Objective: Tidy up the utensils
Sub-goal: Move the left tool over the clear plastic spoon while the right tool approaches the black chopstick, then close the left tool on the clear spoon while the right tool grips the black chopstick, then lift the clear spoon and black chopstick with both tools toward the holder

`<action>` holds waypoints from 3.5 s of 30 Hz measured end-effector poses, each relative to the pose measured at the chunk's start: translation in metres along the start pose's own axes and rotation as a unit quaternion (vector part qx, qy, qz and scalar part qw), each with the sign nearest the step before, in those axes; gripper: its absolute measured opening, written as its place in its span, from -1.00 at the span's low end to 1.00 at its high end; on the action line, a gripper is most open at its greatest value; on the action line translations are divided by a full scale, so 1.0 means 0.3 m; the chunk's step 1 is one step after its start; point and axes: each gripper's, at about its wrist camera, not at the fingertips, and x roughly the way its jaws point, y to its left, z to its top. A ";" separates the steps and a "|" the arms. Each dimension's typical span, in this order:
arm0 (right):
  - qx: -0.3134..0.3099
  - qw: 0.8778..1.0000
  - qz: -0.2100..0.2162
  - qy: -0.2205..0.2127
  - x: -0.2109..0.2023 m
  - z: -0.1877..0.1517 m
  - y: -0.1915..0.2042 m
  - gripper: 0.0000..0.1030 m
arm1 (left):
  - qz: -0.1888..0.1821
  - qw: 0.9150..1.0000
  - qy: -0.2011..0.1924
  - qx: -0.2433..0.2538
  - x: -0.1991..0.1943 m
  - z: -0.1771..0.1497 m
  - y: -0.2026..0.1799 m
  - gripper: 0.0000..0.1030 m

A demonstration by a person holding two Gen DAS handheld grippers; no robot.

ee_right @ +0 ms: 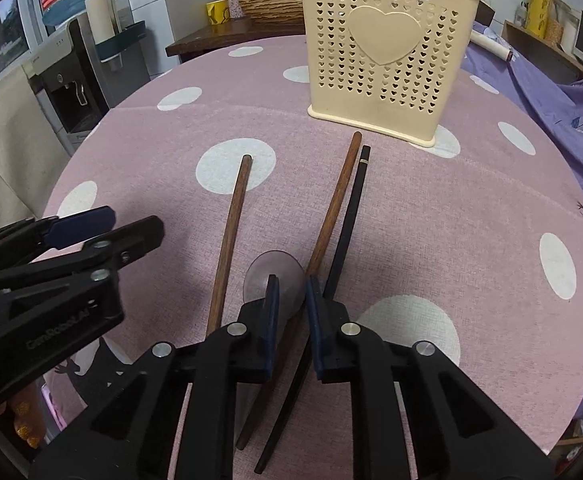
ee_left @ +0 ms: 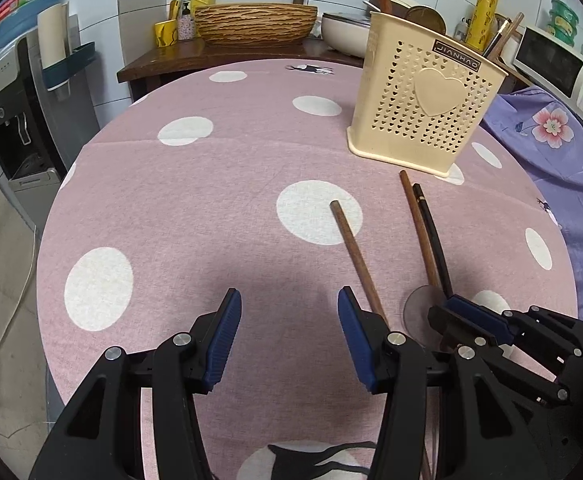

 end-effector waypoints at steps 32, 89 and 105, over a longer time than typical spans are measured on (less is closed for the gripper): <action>0.121 0.993 -0.013 -0.005 -0.025 0.032 -0.325 -0.51 | -0.055 0.992 0.011 0.109 0.060 -0.043 -0.299 -0.14; 0.139 0.980 0.094 -0.106 -0.241 0.233 -0.292 -0.84 | -0.085 0.991 -0.100 0.035 -0.242 0.099 -0.143 -0.33; 0.113 0.970 0.101 -0.189 -0.534 0.211 -0.346 -0.84 | -0.080 0.987 -0.126 0.052 -0.296 0.156 -0.171 -0.73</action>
